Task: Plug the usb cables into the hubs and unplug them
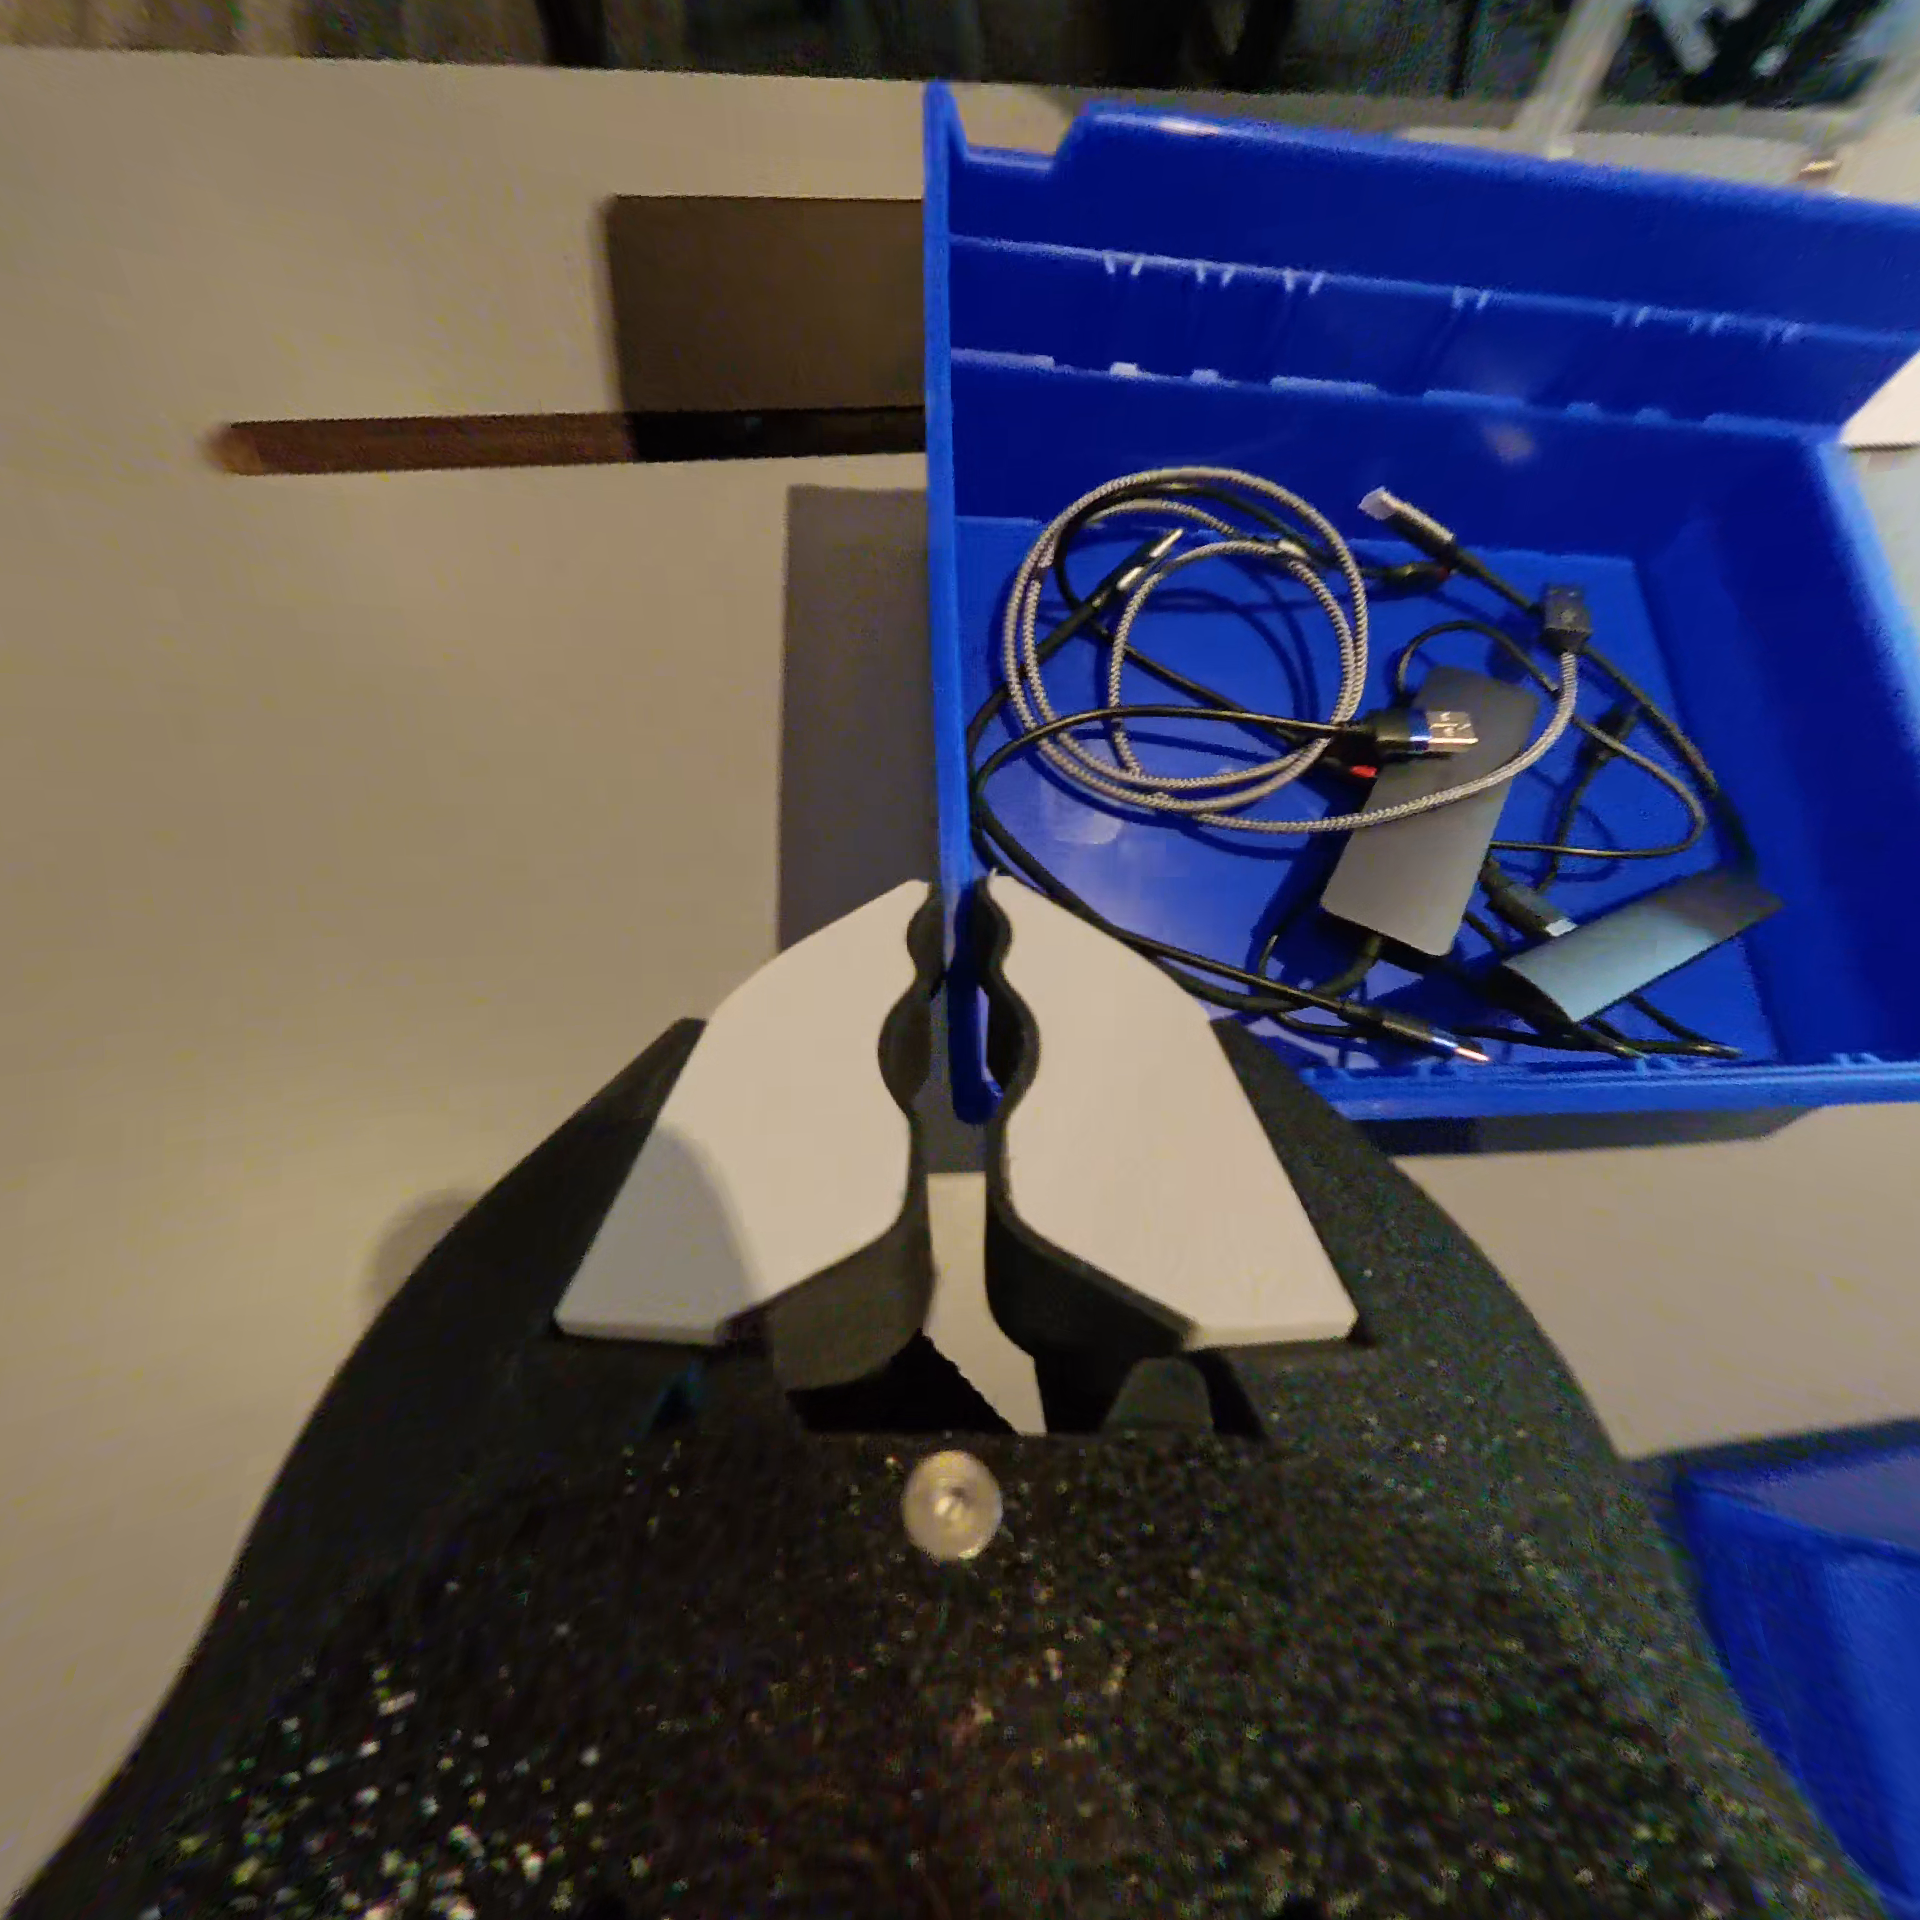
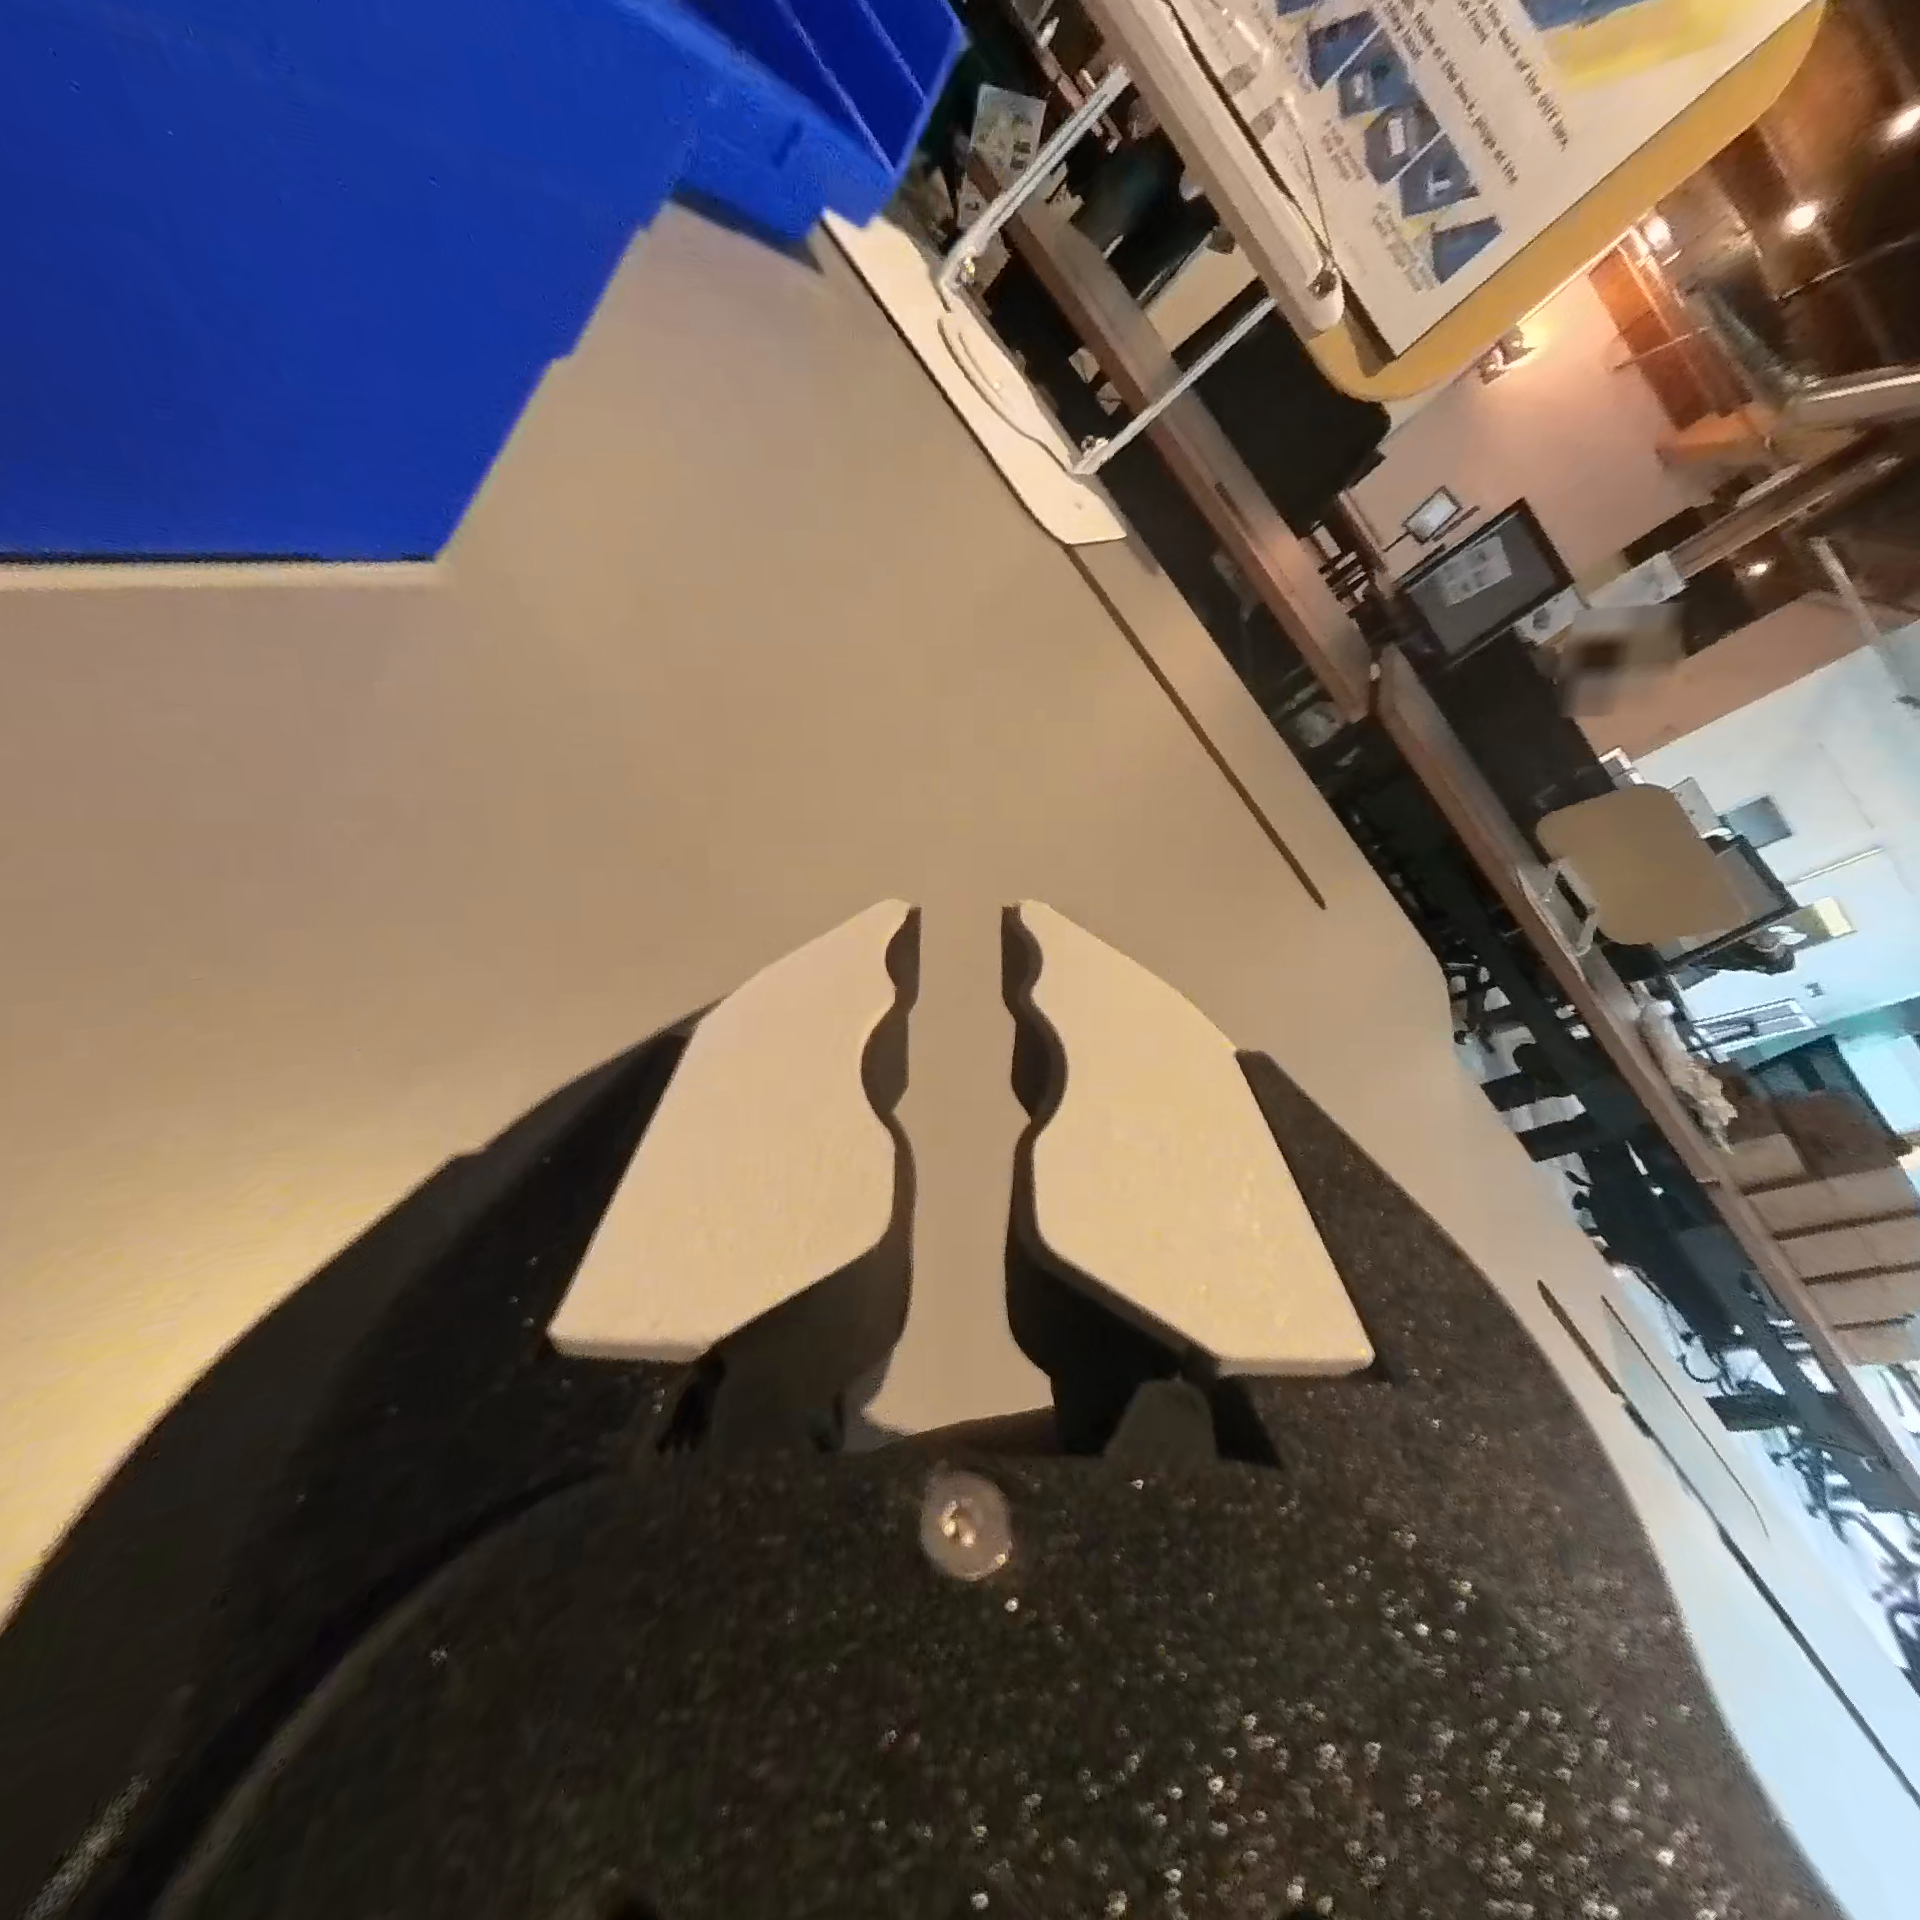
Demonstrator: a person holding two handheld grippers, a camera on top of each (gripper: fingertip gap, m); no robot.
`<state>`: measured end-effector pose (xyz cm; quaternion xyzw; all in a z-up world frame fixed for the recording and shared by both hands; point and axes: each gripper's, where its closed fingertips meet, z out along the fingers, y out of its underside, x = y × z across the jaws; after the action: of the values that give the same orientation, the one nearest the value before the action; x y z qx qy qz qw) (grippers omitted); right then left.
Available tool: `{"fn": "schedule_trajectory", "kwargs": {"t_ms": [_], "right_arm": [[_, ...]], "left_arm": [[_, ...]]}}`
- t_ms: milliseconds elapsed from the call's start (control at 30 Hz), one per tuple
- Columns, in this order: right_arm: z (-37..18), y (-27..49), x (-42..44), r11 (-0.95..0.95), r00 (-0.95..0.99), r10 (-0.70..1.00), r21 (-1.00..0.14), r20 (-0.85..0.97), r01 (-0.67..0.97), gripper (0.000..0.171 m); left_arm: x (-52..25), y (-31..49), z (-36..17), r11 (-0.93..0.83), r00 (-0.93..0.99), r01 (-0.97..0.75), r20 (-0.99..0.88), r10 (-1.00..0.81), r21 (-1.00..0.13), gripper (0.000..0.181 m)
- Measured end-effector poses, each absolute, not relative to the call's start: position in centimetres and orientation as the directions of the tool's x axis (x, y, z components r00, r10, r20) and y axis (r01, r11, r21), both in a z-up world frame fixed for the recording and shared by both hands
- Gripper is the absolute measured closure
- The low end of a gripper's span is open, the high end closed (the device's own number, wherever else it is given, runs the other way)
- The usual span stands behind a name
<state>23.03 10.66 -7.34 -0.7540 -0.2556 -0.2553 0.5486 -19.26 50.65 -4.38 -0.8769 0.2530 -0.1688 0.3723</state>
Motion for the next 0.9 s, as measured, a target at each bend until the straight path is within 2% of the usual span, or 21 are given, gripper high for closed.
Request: {"fn": "schedule_trajectory", "kwargs": {"t_ms": [167, 233, 300, 367, 467, 567, 667, 767, 867, 900], "right_arm": [[-7.6, 10.3, 23.0, -0.278, 0.738, 0.108, -0.692, 0.666, 0.666, 0.156], [-7.7, 10.3, 23.0, -0.281, 0.735, 0.107, -0.689, 0.67, 0.669, 0.156], [-7.8, 10.5, 23.0, -0.29, 0.734, 0.109, -0.685, 0.67, 0.668, 0.156], [-7.9, 10.7, 23.0, -0.299, 0.734, 0.111, -0.681, 0.67, 0.668, 0.156], [-8.1, 11.0, 22.9, -0.31, 0.721, 0.115, -0.665, 0.683, 0.68, 0.156], [-8.5, 11.0, 22.6, -0.318, 0.687, 0.128, -0.627, 0.715, 0.711, 0.156], [-9.1, 10.9, 22.3, -0.322, 0.64, 0.154, -0.574, 0.753, 0.753, 0.157], [-9.8, 10.9, 22.1, -0.334, 0.587, 0.181, -0.512, 0.789, 0.791, 0.158], [-9.8, 11.0, 22.0, -0.334, 0.575, 0.182, -0.5, 0.797, 0.799, 0.158], [-9.8, 10.9, 22.1, -0.334, 0.583, 0.182, -0.508, 0.792, 0.794, 0.158]], "left_arm": [[-28.3, 53.4, -3.6, -0.561, 0.898, -0.356, -0.107, -0.427, -0.747, 0.174], [-29.8, 53.2, -1.1, -0.488, 0.918, -0.325, -0.147, -0.368, -0.81, 0.165], [-27.0, 51.2, 2.2, -0.355, 0.88, -0.31, -0.125, -0.458, -0.882, 0.161], [-22.1, 47.7, 4.0, -0.233, 0.769, -0.388, -0.174, -0.615, -0.892, 0.157], [-15.3, 42.6, 2.1, -0.121, 0.536, -0.61, -0.295, -0.791, -0.783, 0.149], [-11.2, 41.4, -0.3, -0.034, 0.446, -0.719, -0.424, -0.788, -0.694, 0.147], [-8.2, 41.0, -2.2, -0.045, 0.456, -0.708, -0.408, -0.791, -0.705, 0.147], [-8.7, 41.8, -4.6, -0.167, 0.531, -0.711, -0.367, -0.763, -0.683, 0.148], [-9.9, 41.8, -4.2, -0.162, 0.548, -0.708, -0.389, -0.74, -0.687, 0.167], [-10.4, 41.4, -4.2, -0.165, 0.534, -0.72, -0.386, -0.752, -0.674, 0.167]]}}
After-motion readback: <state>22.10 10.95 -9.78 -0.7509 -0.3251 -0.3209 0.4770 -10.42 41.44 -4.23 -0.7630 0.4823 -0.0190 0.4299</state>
